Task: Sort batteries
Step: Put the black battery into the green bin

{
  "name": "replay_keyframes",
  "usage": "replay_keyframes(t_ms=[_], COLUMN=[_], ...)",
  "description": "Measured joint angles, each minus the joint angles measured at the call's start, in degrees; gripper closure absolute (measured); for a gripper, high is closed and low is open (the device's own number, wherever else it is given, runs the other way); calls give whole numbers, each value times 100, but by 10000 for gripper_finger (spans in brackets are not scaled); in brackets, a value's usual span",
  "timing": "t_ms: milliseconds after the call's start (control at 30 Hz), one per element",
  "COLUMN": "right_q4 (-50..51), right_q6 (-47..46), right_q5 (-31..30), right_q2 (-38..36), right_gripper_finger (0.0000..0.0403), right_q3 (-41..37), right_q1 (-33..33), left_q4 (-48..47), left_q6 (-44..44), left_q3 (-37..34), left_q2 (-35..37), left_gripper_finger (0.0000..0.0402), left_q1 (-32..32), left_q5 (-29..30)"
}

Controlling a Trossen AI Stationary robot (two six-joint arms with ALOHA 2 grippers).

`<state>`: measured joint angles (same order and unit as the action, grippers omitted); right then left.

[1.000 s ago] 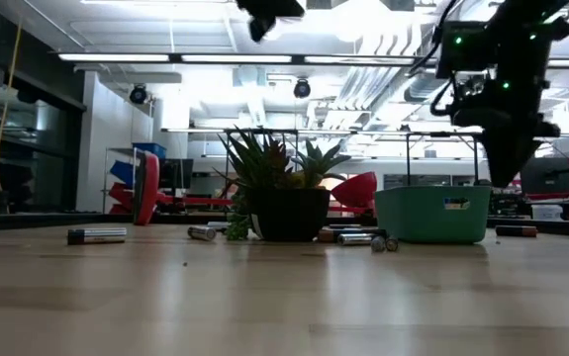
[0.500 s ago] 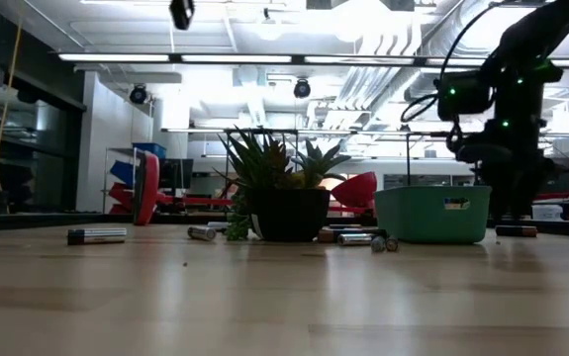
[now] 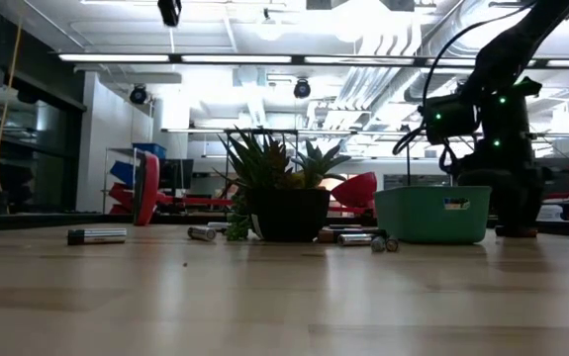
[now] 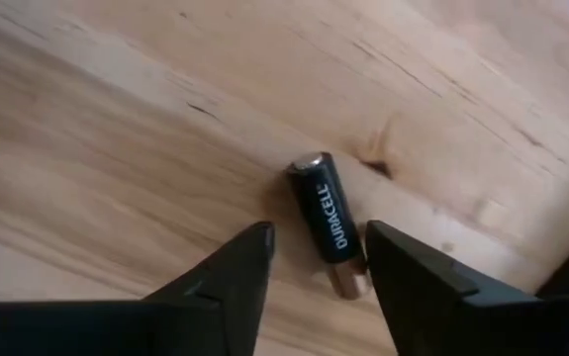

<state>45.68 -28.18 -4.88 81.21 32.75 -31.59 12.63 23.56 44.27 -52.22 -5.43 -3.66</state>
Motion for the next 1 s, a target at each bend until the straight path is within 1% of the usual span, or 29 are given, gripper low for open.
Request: replay_keyframes(t_ms=[67, 100, 167, 200, 233, 300, 400, 467, 533, 600, 733, 800, 900, 1000], right_q4=[-28, -50, -64, -48, 16, 281, 654, 558, 98, -348, -639, -666, -955, -1139], right_q6=[-2, -52, -164, -184, -253, -497, -864, -1189, -1584, -1879, -2411, -2577, -2715, -2590], right_q5=[-47, -78, -142, -169, -223, -313, -357, -310, -94, 170, 234, 209, 194, 193], right_q2=[28, 22, -86, -169, -279, -482, -1051, -1390, -1703, -1795, -1546, -1279, -881, -568], right_gripper_finger=[275, 298, 357, 375, 380, 376, 382, 383, 383, 383, 380, 370, 338, 294], right_q3=[9, 9, 13, 39, 83, 236, 632, 853, 1100, 1231, 1320, 1318, 1314, 1315], right_q1=[117, 187, 334, 401, 474, 615, 938, 1233, 1513, 1802, 2329, 2486, 2628, 2692], left_q4=[437, 694, 1275, 1544, 1795, 2122, 2073, 1700, 1200, 805, 455, 411, 423, 380], left_q6=[21, 22, -5, -34, -88, -252, -481, -572, -565, -499, -284, -263, -263, -261], left_q3=[0, 0, 0, 0, 0, 0, 3, 4, 4, 4, 4, 4, 4, 4], left_q2=[33, 53, 116, 157, 201, 321, 535, 654, 727, 743, 656, 566, 444, 329], left_gripper_finger=[402, 402, 402, 402, 402, 402, 402, 402, 402, 402, 402, 402, 402, 402], left_q1=[0, 0, 4, 4, 4, 4, -14, -26, -28, -28, -28, -28, -30, -31], left_q5=[-56, -82, -99, -101, -104, -107, -96, 1, 192, 327, 341, 341, 341, 343])
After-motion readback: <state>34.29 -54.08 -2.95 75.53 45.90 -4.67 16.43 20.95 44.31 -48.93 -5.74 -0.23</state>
